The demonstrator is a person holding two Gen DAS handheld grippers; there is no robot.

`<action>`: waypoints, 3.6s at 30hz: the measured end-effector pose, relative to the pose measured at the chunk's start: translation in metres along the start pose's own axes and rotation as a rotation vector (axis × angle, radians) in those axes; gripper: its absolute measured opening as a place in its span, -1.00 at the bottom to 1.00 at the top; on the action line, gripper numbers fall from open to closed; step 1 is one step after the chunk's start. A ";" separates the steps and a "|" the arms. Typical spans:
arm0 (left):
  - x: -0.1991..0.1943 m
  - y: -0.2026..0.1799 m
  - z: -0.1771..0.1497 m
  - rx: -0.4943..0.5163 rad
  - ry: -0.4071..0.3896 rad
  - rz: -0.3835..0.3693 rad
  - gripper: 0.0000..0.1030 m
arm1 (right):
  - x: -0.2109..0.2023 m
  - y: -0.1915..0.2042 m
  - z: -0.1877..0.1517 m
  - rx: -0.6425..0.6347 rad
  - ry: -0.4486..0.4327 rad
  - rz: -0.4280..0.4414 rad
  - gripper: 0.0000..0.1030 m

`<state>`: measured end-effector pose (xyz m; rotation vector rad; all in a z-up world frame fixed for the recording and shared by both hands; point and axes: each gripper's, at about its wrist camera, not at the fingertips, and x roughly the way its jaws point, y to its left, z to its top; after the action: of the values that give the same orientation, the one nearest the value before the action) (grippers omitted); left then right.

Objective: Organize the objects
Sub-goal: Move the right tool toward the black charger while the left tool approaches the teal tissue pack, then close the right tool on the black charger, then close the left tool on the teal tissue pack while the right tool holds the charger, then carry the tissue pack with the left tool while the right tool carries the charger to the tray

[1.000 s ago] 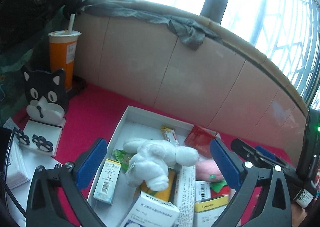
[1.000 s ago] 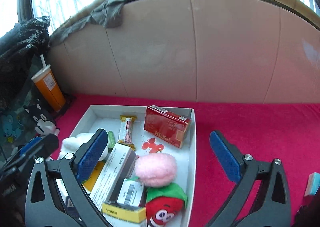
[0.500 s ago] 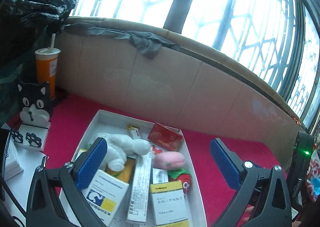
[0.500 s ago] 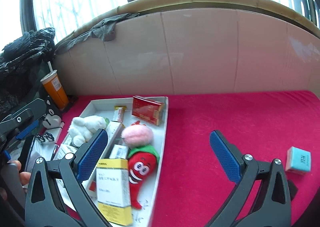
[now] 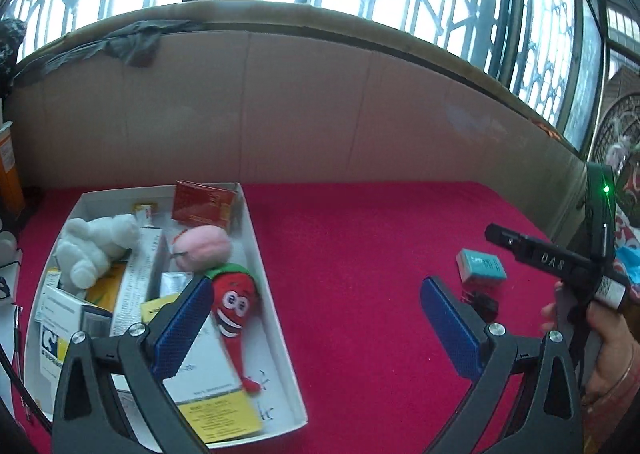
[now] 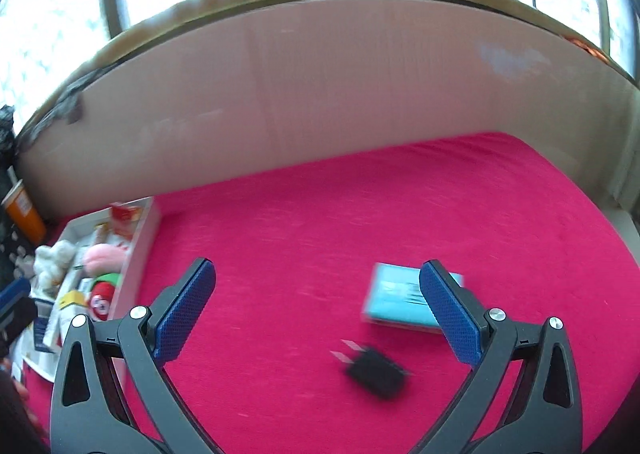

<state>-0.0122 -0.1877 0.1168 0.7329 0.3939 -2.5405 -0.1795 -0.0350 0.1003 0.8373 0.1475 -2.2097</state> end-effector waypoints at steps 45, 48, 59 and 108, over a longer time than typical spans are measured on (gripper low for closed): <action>0.062 -0.113 -0.006 0.421 0.122 -0.183 1.00 | 0.038 -0.030 -0.066 -0.398 0.262 0.195 -0.43; 0.080 -0.139 -0.004 0.527 0.157 -0.318 1.00 | 0.026 -0.043 -0.071 -0.362 0.268 0.175 -0.43; 0.164 -0.222 0.012 0.801 0.151 -0.506 1.00 | -0.020 -0.098 -0.097 -0.117 0.229 0.161 -0.43; 0.063 -0.187 -0.026 0.389 0.001 -0.210 -0.04 | -0.057 -0.104 -0.104 0.101 0.086 0.017 -0.43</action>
<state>-0.1430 -0.0401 0.0868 0.8693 -0.0311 -2.8548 -0.1683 0.1098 0.0390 0.9854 0.0706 -2.1807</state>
